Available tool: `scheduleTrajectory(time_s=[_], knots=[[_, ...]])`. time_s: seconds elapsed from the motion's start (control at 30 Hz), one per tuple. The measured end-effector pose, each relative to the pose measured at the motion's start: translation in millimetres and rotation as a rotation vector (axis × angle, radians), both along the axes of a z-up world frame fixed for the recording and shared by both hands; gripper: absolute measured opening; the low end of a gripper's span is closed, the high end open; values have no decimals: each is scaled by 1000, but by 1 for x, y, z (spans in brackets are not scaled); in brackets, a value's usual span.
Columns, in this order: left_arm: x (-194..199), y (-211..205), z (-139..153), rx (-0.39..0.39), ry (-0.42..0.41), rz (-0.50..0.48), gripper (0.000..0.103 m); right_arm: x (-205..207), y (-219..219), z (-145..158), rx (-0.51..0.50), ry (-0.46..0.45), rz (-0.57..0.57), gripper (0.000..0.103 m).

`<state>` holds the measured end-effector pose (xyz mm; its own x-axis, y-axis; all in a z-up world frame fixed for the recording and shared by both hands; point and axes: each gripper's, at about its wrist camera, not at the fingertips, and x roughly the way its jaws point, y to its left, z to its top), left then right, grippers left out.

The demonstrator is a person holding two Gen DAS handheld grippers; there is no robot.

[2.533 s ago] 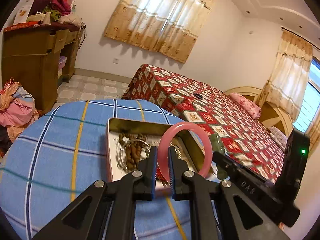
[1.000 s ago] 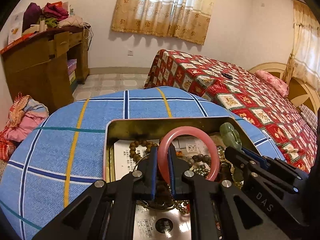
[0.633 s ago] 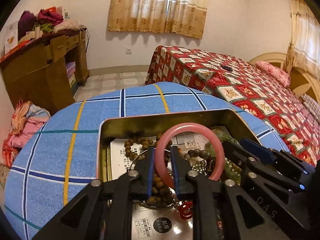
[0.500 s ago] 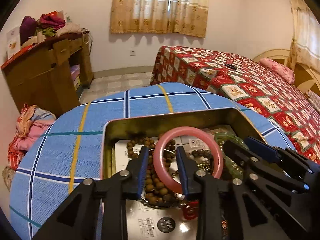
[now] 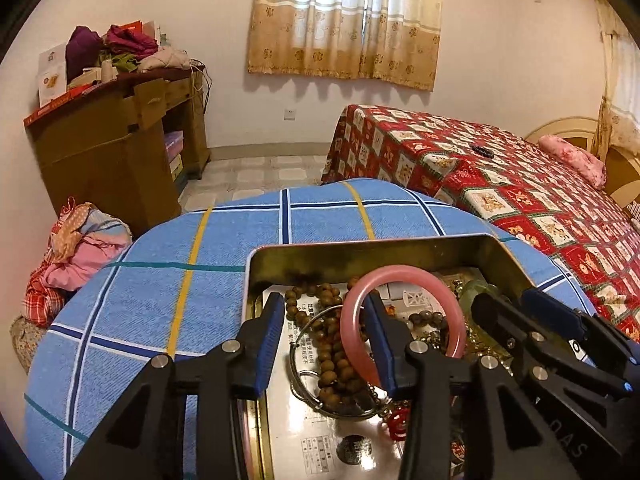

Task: Organize jewelry

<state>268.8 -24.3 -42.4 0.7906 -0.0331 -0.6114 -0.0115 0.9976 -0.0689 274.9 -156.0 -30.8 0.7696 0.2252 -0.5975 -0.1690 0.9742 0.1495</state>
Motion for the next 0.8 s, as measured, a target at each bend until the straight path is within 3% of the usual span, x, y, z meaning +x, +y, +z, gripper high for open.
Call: scheduleTrajectory(time_s=[0.07, 0.2, 0.27, 0.33, 0.47, 0.8], knots=[[-5, 3, 3, 12, -13, 11, 44, -5, -1, 3, -10, -29, -22, 71], [-20, 9, 10, -28, -18, -2, 45, -11, -2, 6, 6, -65, -28, 79], [-30, 7, 13, 3, -33, 8, 50, -17, -1, 9, -19, -91, -58, 88], [-39, 7, 15, 24, -43, 11, 55, -27, -3, 15, -15, -119, -71, 89], [-55, 13, 14, 22, -46, 46, 57, -50, -6, 23, -5, -165, -102, 101], [-100, 14, 10, 98, -66, 67, 58, -98, -10, 24, -13, -192, -141, 101]])
